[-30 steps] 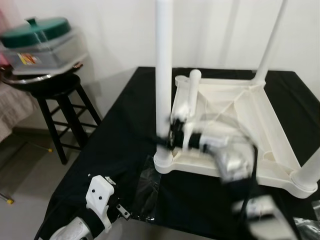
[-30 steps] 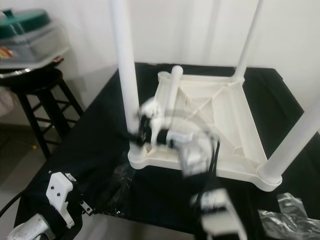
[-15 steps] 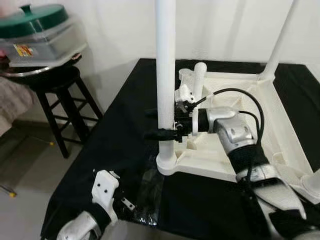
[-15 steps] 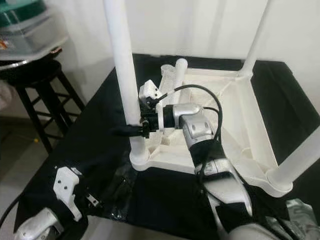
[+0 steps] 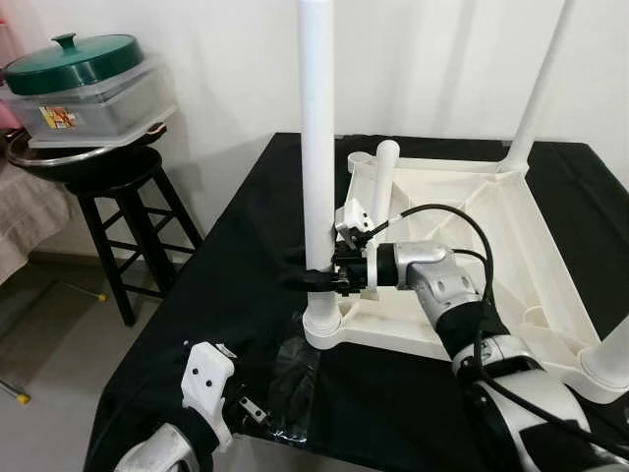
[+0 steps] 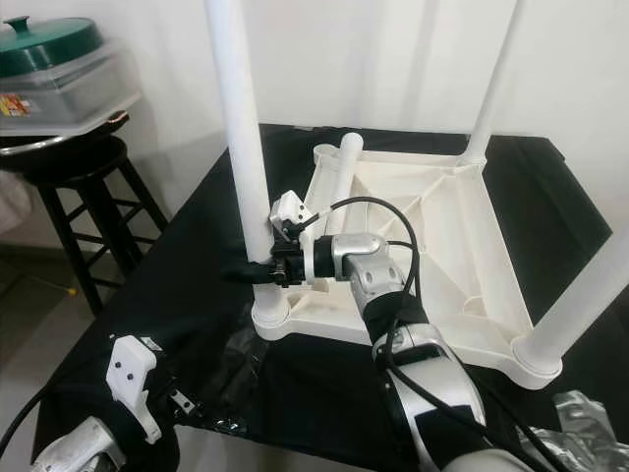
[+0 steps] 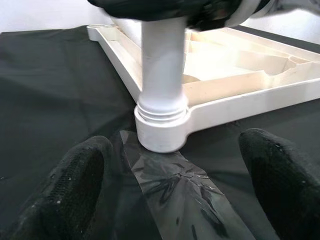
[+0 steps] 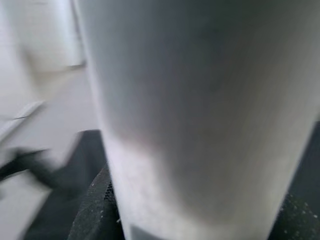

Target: Building children table

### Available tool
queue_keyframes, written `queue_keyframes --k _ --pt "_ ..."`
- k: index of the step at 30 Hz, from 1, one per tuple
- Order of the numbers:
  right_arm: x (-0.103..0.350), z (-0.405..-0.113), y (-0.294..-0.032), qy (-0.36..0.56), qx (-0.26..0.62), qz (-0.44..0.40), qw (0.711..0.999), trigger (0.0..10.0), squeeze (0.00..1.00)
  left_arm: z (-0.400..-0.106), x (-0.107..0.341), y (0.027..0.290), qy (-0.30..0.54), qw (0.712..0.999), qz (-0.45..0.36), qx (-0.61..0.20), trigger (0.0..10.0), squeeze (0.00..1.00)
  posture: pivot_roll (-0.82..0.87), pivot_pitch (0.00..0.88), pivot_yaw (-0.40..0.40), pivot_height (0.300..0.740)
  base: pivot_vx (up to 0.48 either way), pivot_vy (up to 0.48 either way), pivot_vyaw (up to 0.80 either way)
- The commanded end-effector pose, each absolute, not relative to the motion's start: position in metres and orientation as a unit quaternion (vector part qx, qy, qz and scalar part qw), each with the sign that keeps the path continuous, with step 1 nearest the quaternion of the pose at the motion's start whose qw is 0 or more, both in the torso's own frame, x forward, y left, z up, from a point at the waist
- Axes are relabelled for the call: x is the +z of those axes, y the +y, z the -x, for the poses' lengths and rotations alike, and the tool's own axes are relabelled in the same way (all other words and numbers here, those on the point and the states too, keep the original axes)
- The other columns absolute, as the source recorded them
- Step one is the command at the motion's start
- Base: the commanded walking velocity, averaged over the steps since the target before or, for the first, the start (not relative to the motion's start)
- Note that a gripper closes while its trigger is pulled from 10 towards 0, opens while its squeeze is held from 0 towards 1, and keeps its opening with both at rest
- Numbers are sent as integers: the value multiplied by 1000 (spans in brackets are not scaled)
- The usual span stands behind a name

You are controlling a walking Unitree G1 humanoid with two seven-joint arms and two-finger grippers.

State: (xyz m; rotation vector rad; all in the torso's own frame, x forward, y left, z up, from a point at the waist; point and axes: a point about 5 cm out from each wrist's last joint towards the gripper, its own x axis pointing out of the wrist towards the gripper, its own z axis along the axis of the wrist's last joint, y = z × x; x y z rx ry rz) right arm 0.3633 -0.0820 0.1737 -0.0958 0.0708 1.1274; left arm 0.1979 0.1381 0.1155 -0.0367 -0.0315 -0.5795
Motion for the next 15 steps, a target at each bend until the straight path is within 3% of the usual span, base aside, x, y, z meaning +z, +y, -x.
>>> queue_keyframes --k 1,2,3,4,7,12,13,14,15 --pt "147 -369 -95 92 350 39 931 0 0 -196 116 141 -16 959 17 -281 10000 0 2 44 11 740 0 0 0" --pt "132 -356 -94 124 292 24 948 0 0 -196 117 142 -17 960 17 -280 10000 0 -6 54 11 740 0 0 0" --pt "132 -356 -94 124 292 24 948 0 0 -196 117 142 -17 960 17 -280 10000 0 -6 54 11 740 0 0 0" --pt "121 -334 -83 137 279 -3 950 0 0 -196 117 142 -17 960 16 -279 10000 0 -12 68 20 740 0 0 0" --pt "115 -307 -67 134 323 -9 937 0 0 -197 118 143 -18 960 16 -278 10000 0 -33 58 32 740 0 0 0" --pt "119 -319 -66 126 349 27 928 0 0 -197 118 141 -13 957 21 -290 10000 0 -7 57 5 740 0 0 0" --pt "120 -320 -64 132 360 43 923 5490 0 -197 118 141 -13 957 22 -290 10000 0 -4 57 4 740 0 0 0" --pt "125 -322 -59 132 384 38 913 10000 835 -197 118 141 -15 958 23 -286 10000 0 -2 55 2 740 0 0 0" --pt "129 -324 -56 131 399 32 907 10000 835 -198 118 141 -17 959 24 -283 10000 0 -2 55 2 740 0 0 0"
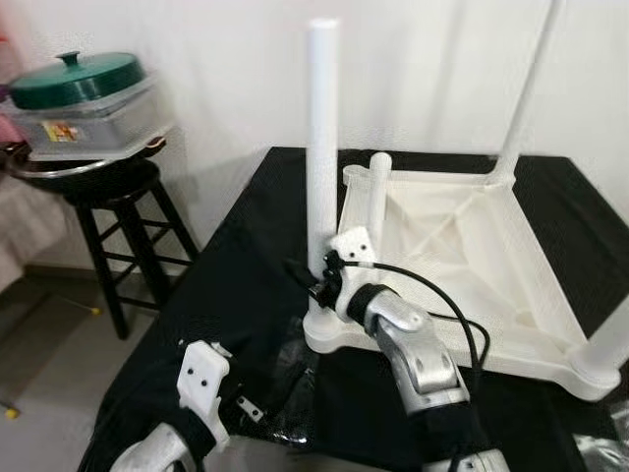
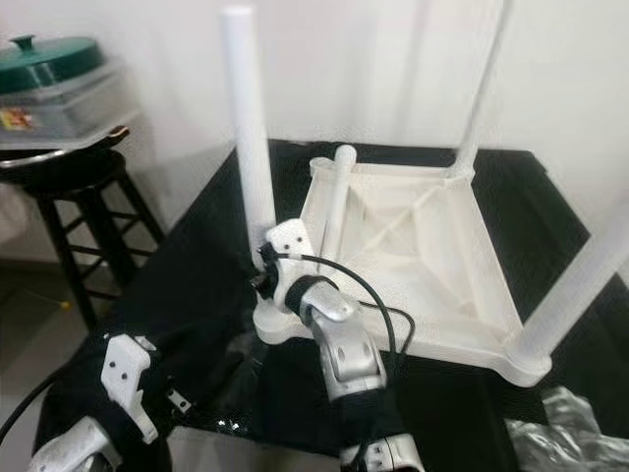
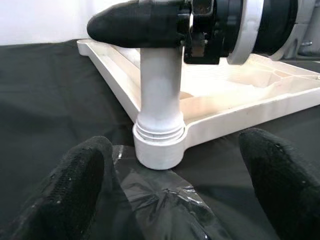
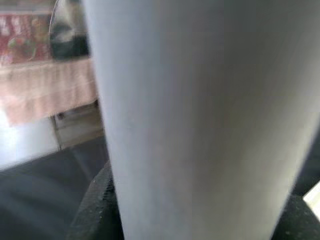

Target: Building children table

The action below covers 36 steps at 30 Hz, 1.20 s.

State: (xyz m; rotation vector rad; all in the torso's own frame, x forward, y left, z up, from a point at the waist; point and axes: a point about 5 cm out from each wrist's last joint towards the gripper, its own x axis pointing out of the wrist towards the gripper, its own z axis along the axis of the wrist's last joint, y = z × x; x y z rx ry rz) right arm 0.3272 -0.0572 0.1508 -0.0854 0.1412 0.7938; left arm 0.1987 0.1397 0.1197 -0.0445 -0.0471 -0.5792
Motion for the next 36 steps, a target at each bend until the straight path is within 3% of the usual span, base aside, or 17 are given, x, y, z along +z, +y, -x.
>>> queue_keyframes --k 1,2,6,9,10,11,12,13,14,19,20,21,22,24,31,34,36 --pt "129 -324 -56 131 399 32 907 10000 835 -198 118 141 -17 959 24 -283 10000 0 -2 55 2 740 0 0 0" --pt "142 -329 -53 123 416 18 901 10000 1000 -198 119 140 -19 960 26 -278 10000 0 2 53 1 740 0 0 0" --pt "159 -332 -50 98 481 15 871 10000 1000 -199 119 140 -19 960 26 -278 10000 0 8 46 -1 740 0 0 0" --pt "188 -323 -49 6 612 58 789 10000 1000 -201 118 139 -18 960 27 -280 10000 0 9 36 1 740 0 0 0" --pt "188 -323 -49 6 612 58 789 10000 1000 -201 118 139 -18 960 27 -280 10000 0 9 36 1 740 0 0 0" --pt "192 -320 -52 2 663 69 746 10000 925 -202 118 138 -18 959 28 -281 10000 0 11 34 0 740 0 0 0" --pt "194 -321 -54 6 696 80 714 10000 212 -203 118 138 -18 959 28 -282 10000 0 14 30 -1 740 0 0 0" --pt "194 -321 -54 6 696 80 714 10000 212 -203 118 138 -18 959 28 -282 10000 0 14 30 -1 740 0 0 0" --pt "194 -325 -57 20 714 85 694 10000 0 -203 118 137 -17 959 28 -283 10000 0 16 27 -1 740 0 0 0" --pt "191 -350 -60 61 701 69 707 10000 0 -205 117 137 -17 959 29 -283 10000 0 26 19 -4 740 0 0 0" --pt "189 -353 -61 69 692 64 715 5804 0 -205 117 137 -17 959 29 -282 10000 0 29 17 -2 740 0 0 0" --pt "189 -353 -61 69 692 64 715 5804 0 -205 117 137 -17 959 29 -282 10000 0 29 17 -2 740 0 0 0" --pt "188 -358 -63 77 682 52 726 1020 0 -205 117 138 -17 959 30 -281 10000 0 29 17 -2 740 0 0 0" --pt "185 -358 -65 82 678 48 729 0 0 -205 117 138 -17 959 31 -281 10000 0 30 13 -2 740 0 0 0" --pt "180 -359 -70 79 672 39 735 0 0 -205 117 138 -17 959 32 -282 10000 0 30 12 -1 740 0 0 0" --pt "173 -360 -76 74 656 35 750 0 0 -205 117 137 -18 959 33 -281 10000 0 27 13 -1 740 0 0 0" --pt "160 -360 -83 84 607 45 789 0 0 -204 116 138 -18 959 34 -280 10000 0 19 20 -8 740 0 0 0"
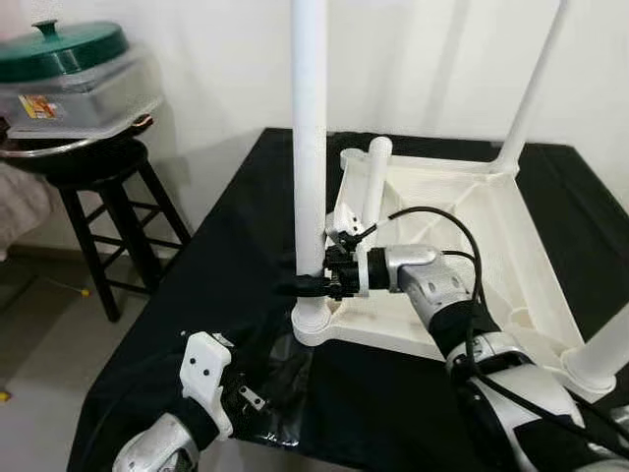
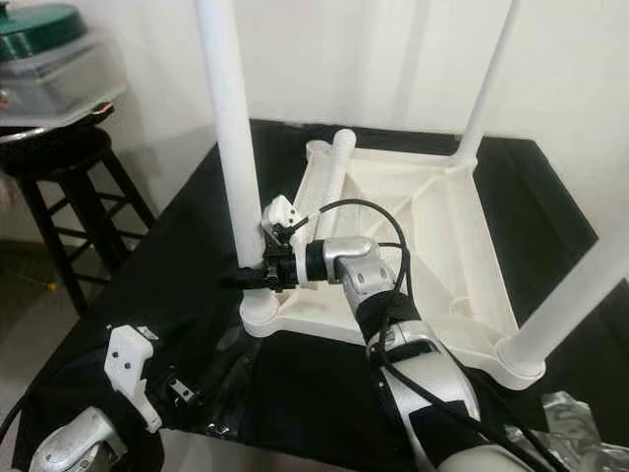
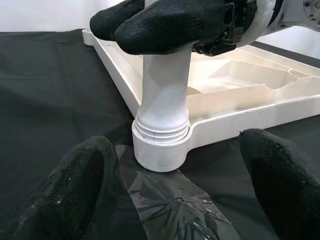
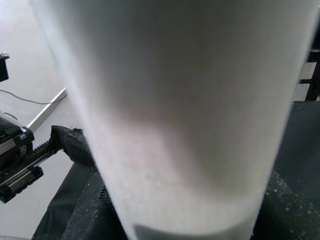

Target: Building children table

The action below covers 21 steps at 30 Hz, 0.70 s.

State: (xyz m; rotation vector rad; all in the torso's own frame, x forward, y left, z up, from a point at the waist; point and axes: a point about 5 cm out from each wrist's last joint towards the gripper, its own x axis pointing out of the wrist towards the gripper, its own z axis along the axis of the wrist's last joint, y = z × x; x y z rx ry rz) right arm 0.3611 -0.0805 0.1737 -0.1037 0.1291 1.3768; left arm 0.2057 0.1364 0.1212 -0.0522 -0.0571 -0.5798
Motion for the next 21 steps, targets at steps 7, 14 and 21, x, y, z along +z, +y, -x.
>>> queue_keyframes --k 7,14,21 --pt "105 -312 -76 135 264 -21 955 0 0 -202 116 140 -17 960 34 -279 10000 0 6 41 3 740 0 0 0" --pt "114 -326 -76 120 325 17 938 0 0 -203 115 141 -16 960 32 -277 10000 0 5 27 2 740 0 0 0" --pt "143 -325 -61 114 410 7 905 10000 1000 -203 116 142 -20 963 35 -265 10000 0 14 29 3 740 0 0 0"
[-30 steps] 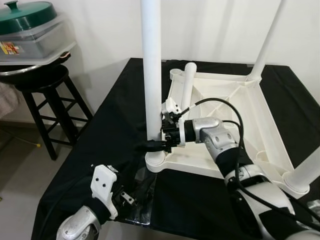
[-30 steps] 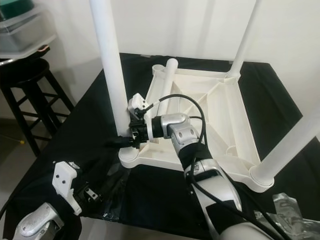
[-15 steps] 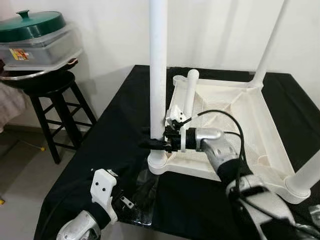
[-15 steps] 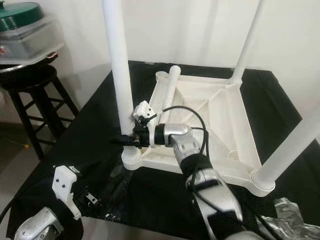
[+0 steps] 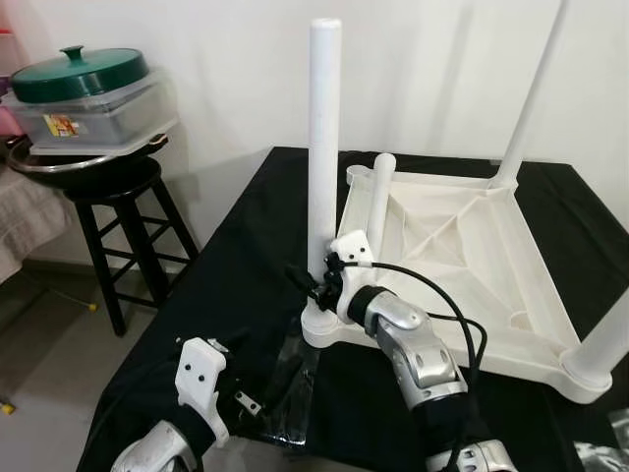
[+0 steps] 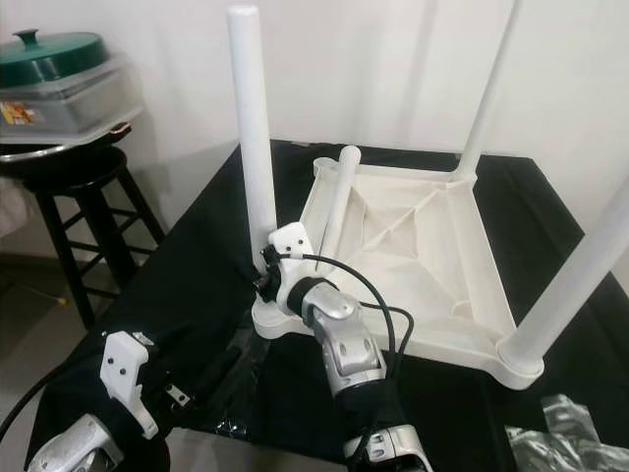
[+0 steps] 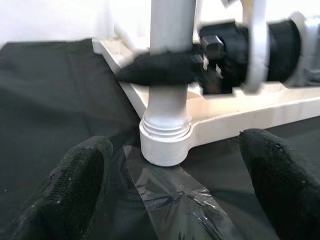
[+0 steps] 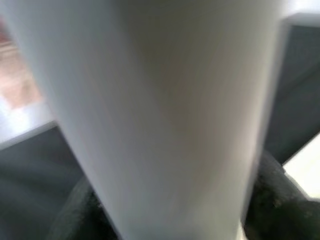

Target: Building children table

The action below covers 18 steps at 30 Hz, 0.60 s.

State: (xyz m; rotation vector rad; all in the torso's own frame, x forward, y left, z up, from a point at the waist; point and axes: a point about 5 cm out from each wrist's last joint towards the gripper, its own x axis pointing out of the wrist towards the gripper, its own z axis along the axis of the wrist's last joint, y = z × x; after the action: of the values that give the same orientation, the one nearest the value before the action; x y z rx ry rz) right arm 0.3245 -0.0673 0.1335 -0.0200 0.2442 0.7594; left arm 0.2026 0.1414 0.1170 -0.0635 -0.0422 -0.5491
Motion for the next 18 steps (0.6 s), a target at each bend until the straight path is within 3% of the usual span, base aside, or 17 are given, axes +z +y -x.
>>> queue_keyframes --k 1,3,4,5,6,7,8,13,17,18 --pt "143 -325 -61 114 410 7 905 10000 1000 -203 116 142 -20 963 35 -265 10000 0 14 29 3 740 0 0 0" --pt "163 -326 -59 73 502 22 861 10000 1000 -204 116 142 -20 963 35 -267 10000 0 15 27 6 740 0 0 0" --pt "163 -326 -59 73 502 22 861 10000 1000 -204 116 142 -20 963 35 -267 10000 0 15 27 6 740 0 0 0" --pt "174 -328 -60 48 546 35 836 10000 1000 -204 116 141 -20 963 36 -268 10000 0 15 25 6 740 0 0 0" --pt "183 -330 -63 32 591 46 805 10000 141 -204 116 141 -20 962 36 -269 10000 0 16 25 4 740 0 0 0" --pt "188 -332 -66 25 615 52 787 10000 141 -205 117 141 -20 962 36 -269 10000 0 16 24 4 740 0 0 0" --pt "191 -337 -69 21 629 65 774 10000 0 -205 117 140 -20 962 37 -270 10000 0 19 20 4 740 0 0 0" --pt "200 -345 -72 33 659 60 749 10000 0 -206 117 139 -21 962 37 -269 10000 0 26 19 1 740 0 0 0" --pt "208 -345 -67 37 712 49 700 10000 0 -207 117 139 -22 962 35 -268 10000 0 32 12 5 740 0 0 0" --pt "208 -345 -67 37 712 49 700 10000 0 -207 117 139 -22 962 35 -268 10000 0 32 12 5 740 0 0 0"
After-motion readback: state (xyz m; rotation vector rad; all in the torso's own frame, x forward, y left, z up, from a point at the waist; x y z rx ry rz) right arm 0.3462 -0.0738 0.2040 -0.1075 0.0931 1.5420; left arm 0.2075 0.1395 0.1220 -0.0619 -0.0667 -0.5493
